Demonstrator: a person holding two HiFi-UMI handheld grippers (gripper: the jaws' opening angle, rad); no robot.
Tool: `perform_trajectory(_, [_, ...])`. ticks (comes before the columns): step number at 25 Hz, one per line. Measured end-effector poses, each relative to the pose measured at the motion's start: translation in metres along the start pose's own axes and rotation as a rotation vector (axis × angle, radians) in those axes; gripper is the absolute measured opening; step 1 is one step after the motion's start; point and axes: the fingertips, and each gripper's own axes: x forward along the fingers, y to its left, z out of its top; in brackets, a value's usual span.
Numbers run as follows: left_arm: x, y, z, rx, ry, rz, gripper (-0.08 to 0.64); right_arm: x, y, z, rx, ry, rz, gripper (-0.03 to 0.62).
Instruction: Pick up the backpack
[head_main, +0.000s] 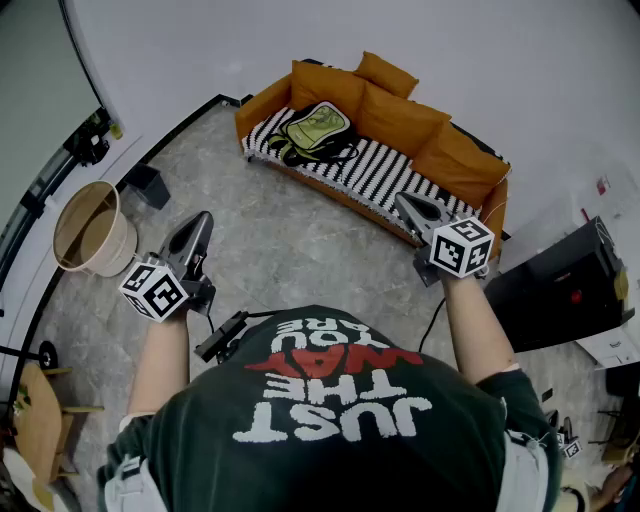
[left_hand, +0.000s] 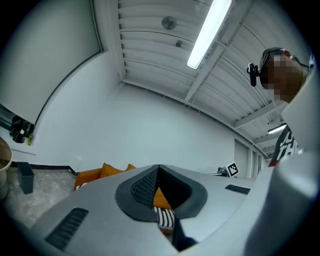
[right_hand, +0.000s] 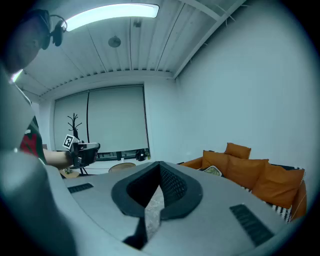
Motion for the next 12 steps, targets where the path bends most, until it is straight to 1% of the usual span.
perform_trajectory(5, [0.014,-0.018,-0.011,0.001,0.000,-0.010,0.011,-0.009,-0.010,-0.002,-0.031,0.014,0.001,0.029])
perform_trajectory(8, [0.026,-0.027,-0.018,-0.004,0.000,-0.006,0.011,-0.015,-0.023,-0.004,-0.034,0.014,-0.007,0.029])
perform_trajectory(12, [0.043,-0.038,-0.027,0.000,0.007,-0.021,0.011,-0.020,-0.033,-0.003,-0.031,0.016,0.002,0.029])
